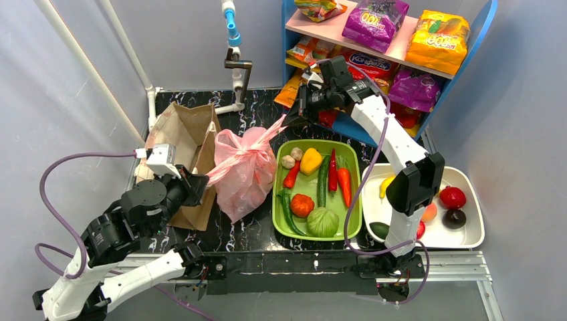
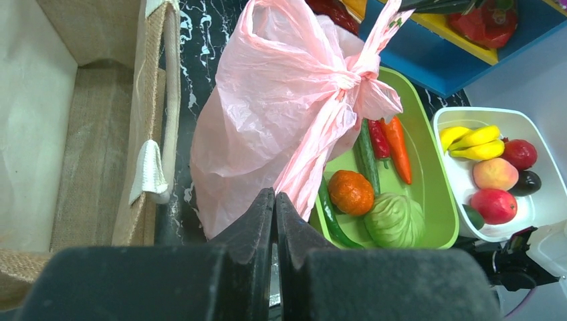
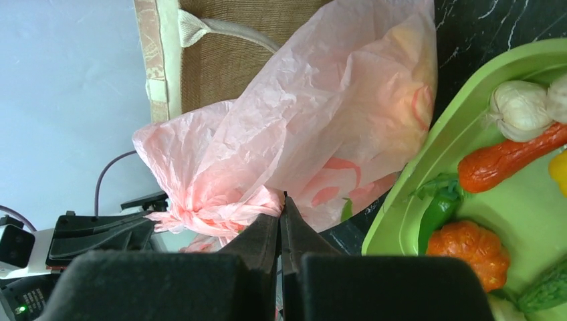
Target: Place the food into the grocery bag and tie it
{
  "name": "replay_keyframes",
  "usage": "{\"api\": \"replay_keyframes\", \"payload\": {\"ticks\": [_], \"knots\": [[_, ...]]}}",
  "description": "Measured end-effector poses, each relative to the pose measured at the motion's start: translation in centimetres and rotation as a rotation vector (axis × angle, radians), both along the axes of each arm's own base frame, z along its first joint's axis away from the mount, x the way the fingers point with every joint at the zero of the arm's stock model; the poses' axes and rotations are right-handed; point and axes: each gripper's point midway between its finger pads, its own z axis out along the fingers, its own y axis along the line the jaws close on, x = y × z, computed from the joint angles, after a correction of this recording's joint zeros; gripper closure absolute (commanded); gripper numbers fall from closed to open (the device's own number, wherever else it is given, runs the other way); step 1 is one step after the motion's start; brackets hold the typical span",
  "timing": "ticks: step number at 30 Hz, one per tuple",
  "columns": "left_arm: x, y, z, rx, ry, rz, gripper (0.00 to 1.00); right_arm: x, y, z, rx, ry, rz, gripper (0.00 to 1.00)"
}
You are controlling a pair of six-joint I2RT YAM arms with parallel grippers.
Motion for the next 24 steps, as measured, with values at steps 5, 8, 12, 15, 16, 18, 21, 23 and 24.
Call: {"api": "replay_keyframes", "payload": {"ticks": [5,8,12,15,16,18,21,23,24], "knots": [[0.1,-0.1,-0.6,-0.011,0.013,0.010,1.00,0.5,0.6,-0.5,0.021,-0.024,0.032,0.99],[-0.1,-0.2,-2.1,-0.033,0.044,0.024,1.00,0.7,0.8,-1.9,0.012,-0.016,0.051,0.99],[-0.3,-0.6,-4.0,-0.050,0.098,0.036,1.00,1.0,0.9,-4.2,-0.021,0.007,0.072,0.99],[-0.4,-0.7,-5.0,-0.057,0.136,0.052,1.00,1.1,0.8,-5.1,-0.035,0.008,0.083,0.99],[-0.4,-0.8,-5.1,-0.063,0.145,0.057,1.00,1.1,0.8,-5.1,-0.036,0.006,0.085,0.99],[-0.5,-0.8,-5.2,-0.079,0.156,0.067,1.00,1.1,0.8,-5.2,-0.038,0.000,0.092,0.99],[-0.6,-0.8,-5.5,-0.101,0.172,0.082,0.97,1.1,0.8,-5.3,-0.039,-0.003,0.095,0.99],[-0.7,-0.7,-5.8,-0.108,0.183,0.089,0.94,1.0,0.8,-5.2,-0.037,-0.005,0.101,0.96],[-0.7,-0.7,-5.9,-0.110,0.187,0.092,0.93,1.0,0.8,-5.2,-0.035,-0.005,0.105,0.93]]}}
